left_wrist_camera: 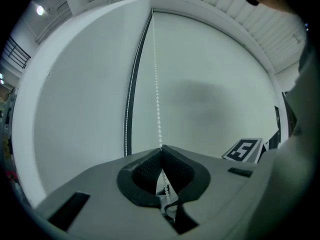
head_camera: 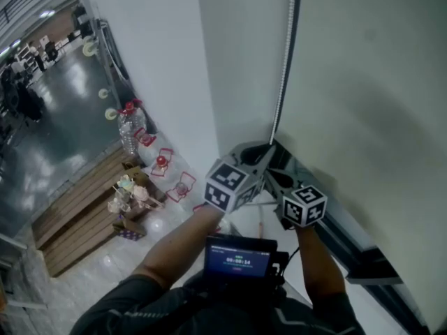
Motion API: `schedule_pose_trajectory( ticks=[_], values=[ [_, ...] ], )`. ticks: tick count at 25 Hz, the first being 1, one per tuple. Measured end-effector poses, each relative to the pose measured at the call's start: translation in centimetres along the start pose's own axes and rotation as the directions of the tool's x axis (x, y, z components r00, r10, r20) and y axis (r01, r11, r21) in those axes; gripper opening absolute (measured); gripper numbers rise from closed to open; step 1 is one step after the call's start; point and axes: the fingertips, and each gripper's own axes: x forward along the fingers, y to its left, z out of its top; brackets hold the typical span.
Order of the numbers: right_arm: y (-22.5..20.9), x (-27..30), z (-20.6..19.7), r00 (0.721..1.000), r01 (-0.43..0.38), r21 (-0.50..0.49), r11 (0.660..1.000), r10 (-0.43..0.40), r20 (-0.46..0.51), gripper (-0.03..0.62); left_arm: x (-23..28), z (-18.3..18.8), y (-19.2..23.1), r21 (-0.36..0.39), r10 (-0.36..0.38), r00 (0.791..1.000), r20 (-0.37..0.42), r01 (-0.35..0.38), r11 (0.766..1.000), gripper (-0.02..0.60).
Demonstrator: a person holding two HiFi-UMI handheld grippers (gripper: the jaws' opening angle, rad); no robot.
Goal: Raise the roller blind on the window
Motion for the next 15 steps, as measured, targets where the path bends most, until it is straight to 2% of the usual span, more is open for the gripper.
schedule_pose_trajectory(
  ticks=[6,11,14,15],
  values=[
    [-0.6,0.9,-2.7,0.998,0.011,0.031,0.999,-0.009,-0.055,0.003,0.0,-3.0,0.5,-0.036,0.026,0.998,-0.049,-0.027,0.999,-0.002],
    [-0.6,1.4,-3.9,0.998,0.009,0.062,0.998,-0.004,-0.066,0.005,-0.2,-4.2,0.6,-0.035,0.039,0.997,-0.069,-0.042,0.999,-0.002],
    [-0.4,1.1,-3.8,0.996,0.024,0.016,1.000,-0.022,-0.091,0.008,-0.5,-4.3,1.0,-0.034,0.053,0.996,-0.072,-0.055,0.998,-0.002],
    [-0.5,0.8,-3.3,0.995,0.042,-0.015,0.999,-0.043,-0.085,0.032,-0.7,-4.2,1.1,-0.033,0.057,0.996,-0.072,-0.060,0.998,-0.002]
  ],
)
